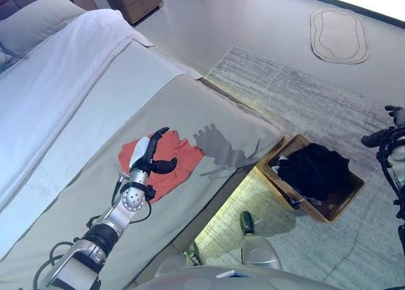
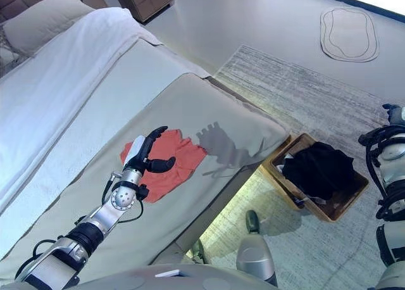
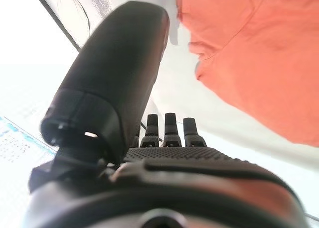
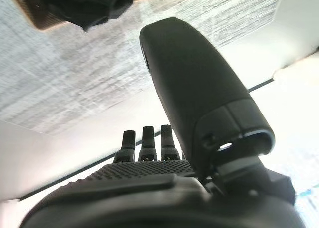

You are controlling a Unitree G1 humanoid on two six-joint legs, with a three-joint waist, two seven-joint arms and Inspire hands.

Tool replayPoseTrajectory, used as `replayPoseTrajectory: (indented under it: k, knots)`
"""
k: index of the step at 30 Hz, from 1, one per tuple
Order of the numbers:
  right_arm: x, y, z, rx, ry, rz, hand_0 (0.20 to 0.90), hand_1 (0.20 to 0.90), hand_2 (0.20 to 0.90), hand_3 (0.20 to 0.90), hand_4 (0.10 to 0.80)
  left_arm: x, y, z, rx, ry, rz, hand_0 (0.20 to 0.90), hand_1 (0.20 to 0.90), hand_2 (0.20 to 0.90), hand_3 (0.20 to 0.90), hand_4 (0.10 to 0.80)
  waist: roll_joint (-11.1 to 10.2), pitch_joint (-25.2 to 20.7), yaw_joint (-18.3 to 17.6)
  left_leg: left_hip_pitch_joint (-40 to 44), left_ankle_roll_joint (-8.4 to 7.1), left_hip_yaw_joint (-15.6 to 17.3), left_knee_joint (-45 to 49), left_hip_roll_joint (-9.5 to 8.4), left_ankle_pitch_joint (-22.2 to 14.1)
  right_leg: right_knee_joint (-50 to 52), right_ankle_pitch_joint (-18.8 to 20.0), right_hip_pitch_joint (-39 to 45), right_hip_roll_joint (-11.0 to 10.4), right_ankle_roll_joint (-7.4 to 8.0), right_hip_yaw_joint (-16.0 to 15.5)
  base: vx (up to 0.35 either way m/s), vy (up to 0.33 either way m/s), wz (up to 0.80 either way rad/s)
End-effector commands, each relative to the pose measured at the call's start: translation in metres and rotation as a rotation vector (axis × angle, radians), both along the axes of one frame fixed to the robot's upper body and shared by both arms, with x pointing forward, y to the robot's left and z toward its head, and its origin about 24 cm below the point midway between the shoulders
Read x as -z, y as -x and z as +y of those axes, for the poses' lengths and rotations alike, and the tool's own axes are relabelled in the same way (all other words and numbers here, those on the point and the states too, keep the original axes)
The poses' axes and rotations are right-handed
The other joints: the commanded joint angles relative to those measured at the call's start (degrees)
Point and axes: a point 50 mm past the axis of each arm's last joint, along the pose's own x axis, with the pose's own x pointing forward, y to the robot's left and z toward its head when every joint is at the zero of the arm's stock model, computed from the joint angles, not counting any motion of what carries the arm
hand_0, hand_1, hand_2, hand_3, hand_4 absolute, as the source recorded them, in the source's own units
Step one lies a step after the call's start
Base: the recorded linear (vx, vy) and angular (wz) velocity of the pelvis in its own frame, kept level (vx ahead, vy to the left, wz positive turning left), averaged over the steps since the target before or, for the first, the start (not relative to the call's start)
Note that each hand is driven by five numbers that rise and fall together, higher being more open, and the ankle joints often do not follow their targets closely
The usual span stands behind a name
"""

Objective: Pick up the clothes from the bed and place them into the basket

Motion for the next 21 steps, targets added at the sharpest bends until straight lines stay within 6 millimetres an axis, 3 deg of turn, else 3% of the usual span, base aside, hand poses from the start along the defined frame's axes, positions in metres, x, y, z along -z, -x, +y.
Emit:
replayPoseTrajectory:
  k: [1,8,13,21]
  knots:
    - [-0.052,-0.029,0.021,-0.106,0.095,-0.214,0.900,0.900,0.900,0.900,0.800,-0.035,-0.015,0.011,-0.025,0.009,-0.197,0.900,0.900,0.900,0.900,0.800,-5.3,-5.4,1.9,1.0,-0.96,-2.2,0.4,1.12,-4.4,0.8,-4.2,1.7,-0.8,0.66,-0.1,-0.011,0.020,0.13]
    - [-0.070,-0.060,0.059,-0.240,0.100,-0.267,0.900,0.900,0.900,0.900,0.800,-0.030,-0.014,0.014,-0.097,0.018,-0.191,0.900,0.900,0.900,0.900,0.800,-5.9,-5.7,5.5,-0.6,-0.86,-4.9,0.4,0.81,-3.7,0.8,-4.6,2.1,-1.7,0.42,-2.7,-0.015,0.027,0.17]
    - [-0.083,-0.083,0.101,-0.413,0.134,-0.311,0.900,0.900,0.900,0.900,0.800,-0.025,-0.010,0.024,-0.167,0.011,-0.189,0.900,0.900,0.900,0.900,0.800,-5.9,-5.1,8.6,-3.0,-0.99,-7.4,0.4,0.75,-2.8,0.8,-5.0,1.6,-2.7,0.17,-5.3,-0.040,0.023,0.31]
    - [-0.080,-0.099,0.142,-0.543,0.240,-0.318,0.900,0.900,0.900,0.900,0.800,-0.014,0.009,0.039,-0.214,0.013,-0.151,0.900,0.900,0.900,0.900,0.800,-5.2,-4.4,14.0,-6.0,-1.40,-11.7,0.4,0.56,-0.8,2.4,-7.1,2.7,-3.7,-0.78,-11.1,0.082,0.036,0.37]
